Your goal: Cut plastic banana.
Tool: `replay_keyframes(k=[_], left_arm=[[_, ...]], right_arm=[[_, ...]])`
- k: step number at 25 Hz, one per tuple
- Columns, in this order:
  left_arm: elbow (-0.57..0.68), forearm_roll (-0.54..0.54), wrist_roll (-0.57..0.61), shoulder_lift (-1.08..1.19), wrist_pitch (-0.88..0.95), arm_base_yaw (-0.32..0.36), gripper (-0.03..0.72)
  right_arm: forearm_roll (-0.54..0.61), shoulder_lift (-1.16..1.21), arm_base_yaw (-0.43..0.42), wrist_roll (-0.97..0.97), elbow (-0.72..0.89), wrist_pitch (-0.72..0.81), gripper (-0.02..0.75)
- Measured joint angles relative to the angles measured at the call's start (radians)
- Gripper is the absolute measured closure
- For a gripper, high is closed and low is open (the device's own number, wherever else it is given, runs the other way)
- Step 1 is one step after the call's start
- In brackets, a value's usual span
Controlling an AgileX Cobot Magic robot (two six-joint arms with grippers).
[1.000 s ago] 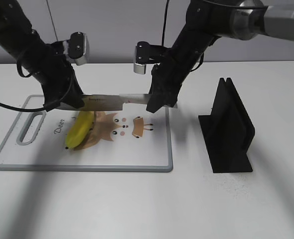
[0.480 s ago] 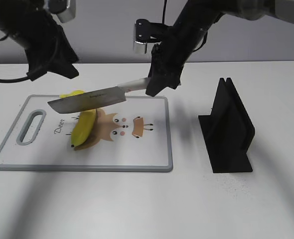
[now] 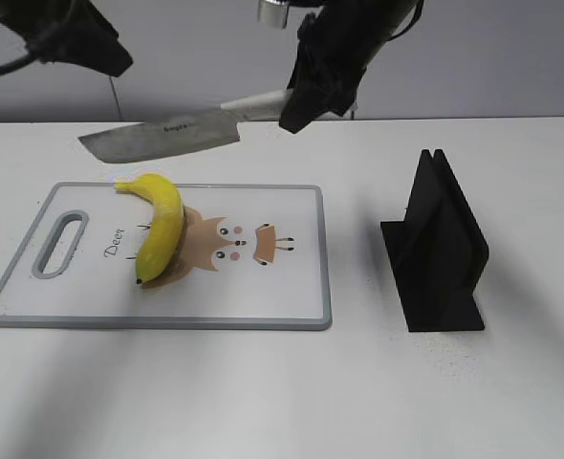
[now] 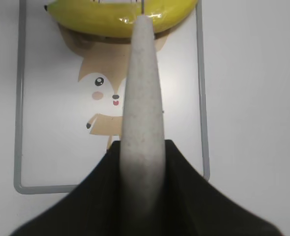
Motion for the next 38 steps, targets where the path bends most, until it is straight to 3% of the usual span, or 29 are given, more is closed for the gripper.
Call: replay_keyframes(k=[6,12,17,26,38], left_arm=[[0.000,0.088,-0.271,-0.089,0.042,0.000,0.234],[0.000,0.334,-0.704,-0.177,0.147,0.000,0.234],[0.000,0.474,-0.927,-0.225,0.256,0.001,0.234],[0.063,0.463,-0.988,-0.392,0.261,0.004,0.234],[0.505,0.465,-1.007,-0.729,0.238,0.004,0.234]], right_arm=[[0.003,-0.075,0.000,0.108,0.001,0.005,0.554],[0.007,-0.185,0.000,0.231,0.058,0.007,0.554],[0.007,-0.280,0.000,0.455,0.095,0.014,0.554],[-0.088,-0.434,0.000,0.849,0.155,0.016,0.554],[-0.131,-0.652,0.000,0.971,0.454,0.010,0.554]])
